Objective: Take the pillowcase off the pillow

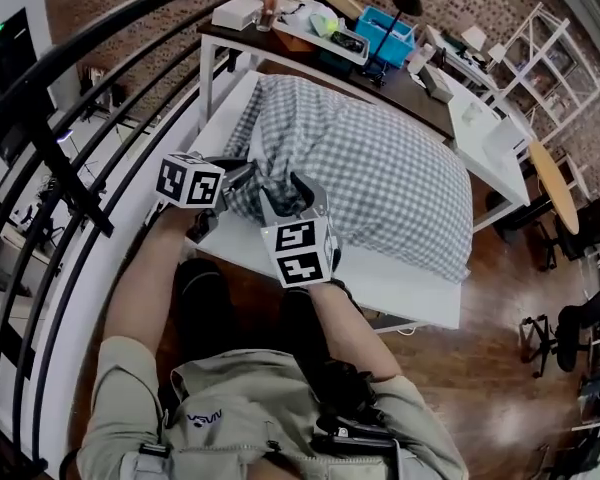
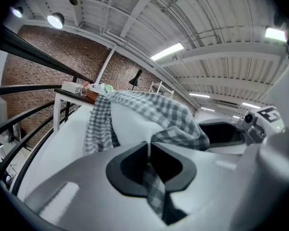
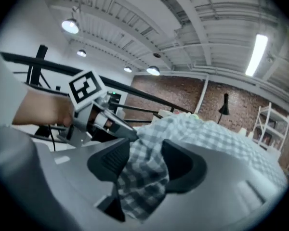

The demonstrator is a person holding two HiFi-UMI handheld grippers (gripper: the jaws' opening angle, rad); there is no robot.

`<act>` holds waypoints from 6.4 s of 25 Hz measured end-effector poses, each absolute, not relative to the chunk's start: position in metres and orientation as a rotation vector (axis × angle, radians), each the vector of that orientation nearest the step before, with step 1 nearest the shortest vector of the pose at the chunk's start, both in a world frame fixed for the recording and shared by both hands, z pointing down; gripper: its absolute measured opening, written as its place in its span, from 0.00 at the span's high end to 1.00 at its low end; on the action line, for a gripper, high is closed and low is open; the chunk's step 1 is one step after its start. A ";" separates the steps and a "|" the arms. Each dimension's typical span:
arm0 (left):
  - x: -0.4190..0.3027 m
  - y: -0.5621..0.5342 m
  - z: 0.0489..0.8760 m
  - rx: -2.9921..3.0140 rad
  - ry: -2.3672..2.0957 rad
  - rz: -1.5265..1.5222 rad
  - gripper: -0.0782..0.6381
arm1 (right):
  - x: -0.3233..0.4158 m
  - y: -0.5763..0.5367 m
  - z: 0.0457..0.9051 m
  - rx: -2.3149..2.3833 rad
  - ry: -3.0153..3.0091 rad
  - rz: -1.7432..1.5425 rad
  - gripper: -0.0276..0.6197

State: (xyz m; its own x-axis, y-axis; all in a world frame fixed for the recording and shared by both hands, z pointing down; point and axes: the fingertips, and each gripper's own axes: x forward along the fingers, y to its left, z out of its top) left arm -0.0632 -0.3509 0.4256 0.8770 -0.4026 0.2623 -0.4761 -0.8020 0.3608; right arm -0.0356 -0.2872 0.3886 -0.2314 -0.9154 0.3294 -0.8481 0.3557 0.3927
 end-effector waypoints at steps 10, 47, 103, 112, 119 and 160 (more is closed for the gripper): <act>-0.098 -0.374 0.399 2.516 -0.722 -0.035 0.65 | -0.026 -0.277 0.389 1.522 -1.989 -0.263 0.94; -0.103 -0.413 0.314 2.675 -0.895 0.091 0.66 | 0.024 -0.292 0.236 1.278 -2.477 -0.122 0.84; -0.128 -0.320 0.420 2.624 -0.776 0.465 0.86 | -0.110 -0.245 0.441 1.108 -1.931 -0.518 0.81; -0.144 -0.349 0.325 2.661 -0.876 0.166 0.86 | -0.034 -0.225 0.374 1.269 -1.793 -0.612 0.94; -0.160 -0.352 0.354 2.575 -0.873 0.124 0.87 | 0.079 -0.212 0.410 1.293 -1.638 -0.368 0.94; -0.035 -0.407 0.331 2.855 -0.949 0.498 0.85 | 0.070 -0.489 0.342 1.297 -1.713 0.056 0.94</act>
